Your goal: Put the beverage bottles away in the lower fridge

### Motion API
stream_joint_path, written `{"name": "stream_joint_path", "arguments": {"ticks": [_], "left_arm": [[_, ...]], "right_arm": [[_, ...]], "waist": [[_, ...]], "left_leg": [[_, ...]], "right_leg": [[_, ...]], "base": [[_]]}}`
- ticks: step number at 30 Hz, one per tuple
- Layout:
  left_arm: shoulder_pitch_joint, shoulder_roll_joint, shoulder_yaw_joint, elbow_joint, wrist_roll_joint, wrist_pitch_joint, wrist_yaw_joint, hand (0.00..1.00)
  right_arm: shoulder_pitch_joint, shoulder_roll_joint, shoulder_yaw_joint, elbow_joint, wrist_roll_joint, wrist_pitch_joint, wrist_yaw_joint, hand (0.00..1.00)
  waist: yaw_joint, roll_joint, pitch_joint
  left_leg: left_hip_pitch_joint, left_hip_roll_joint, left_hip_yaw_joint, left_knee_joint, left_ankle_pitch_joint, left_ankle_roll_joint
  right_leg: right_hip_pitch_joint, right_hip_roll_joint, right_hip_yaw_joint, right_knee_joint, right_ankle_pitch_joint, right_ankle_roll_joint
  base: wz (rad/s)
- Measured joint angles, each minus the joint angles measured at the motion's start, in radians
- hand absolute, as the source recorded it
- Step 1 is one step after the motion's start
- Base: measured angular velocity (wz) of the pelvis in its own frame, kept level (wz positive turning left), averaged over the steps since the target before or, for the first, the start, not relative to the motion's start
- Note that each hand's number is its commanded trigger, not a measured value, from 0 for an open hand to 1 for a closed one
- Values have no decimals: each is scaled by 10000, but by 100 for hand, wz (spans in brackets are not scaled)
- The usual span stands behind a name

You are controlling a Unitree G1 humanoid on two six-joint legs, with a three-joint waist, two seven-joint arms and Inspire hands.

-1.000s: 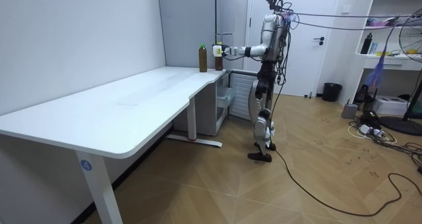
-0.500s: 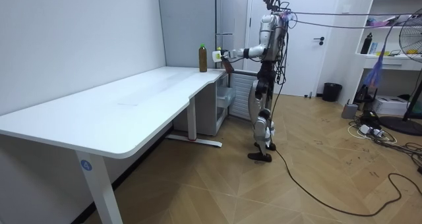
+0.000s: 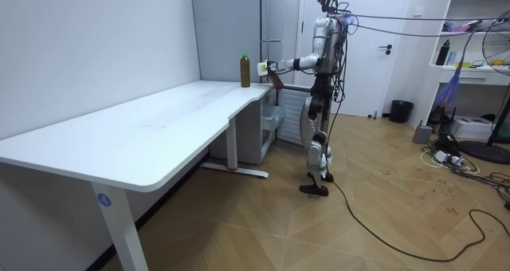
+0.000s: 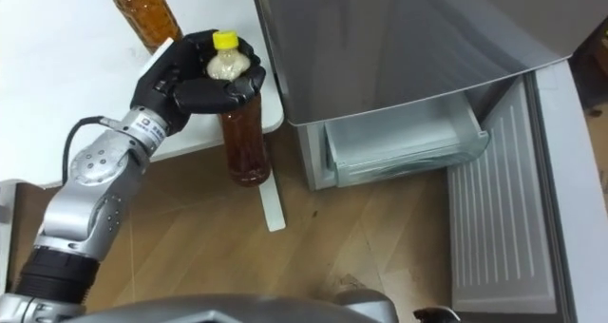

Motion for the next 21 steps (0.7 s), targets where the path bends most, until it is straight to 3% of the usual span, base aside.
{"name": "stream_joint_path", "arguments": {"ticks": [4, 11, 13, 17, 21], "left_arm": [[1, -7, -27, -95, 0, 0, 29, 100], [2, -12, -26, -217, -10, -9, -40, 100], [1, -38, -26, -219, -10, -17, -52, 100], [2, -325, -45, -252, -23, -131, -6, 100], [14, -352, -264, -299, -200, -316, 4, 100]], "right_arm": [[-23, 4, -4, -33, 33, -14, -83, 0], [-293, 4, -5, 60, 393, -264, -318, 0], [-368, 9, -1, 54, 524, -279, -409, 0], [-321, 26, 29, 17, 841, -273, -673, 0], [-367, -107, 345, -123, 1089, -406, -704, 0]], "waist": [[-22, -3, -12], [27, -159, -145], [32, -166, -143], [420, -172, -133], [571, -139, -112]], "left_leg": [[-22, -1, -3, 10, 0, 0], [3, -1, -37, 16, 1, 1], [-6, -1, -133, 16, 1, 0], [-18, 8, -169, 17, 1, 0], [-37, -6, -227, 29, 1, 0]], "right_leg": [[-25, -1, 1, -7, 10, 5], [81, 12, -82, -39, 13, 2], [125, 2, -200, -34, 21, -3], [95, -5, -240, -31, 28, -12], [120, -30, -335, -33, 29, -11]], "base": [[0], [1], [10], [2], [6]]}}
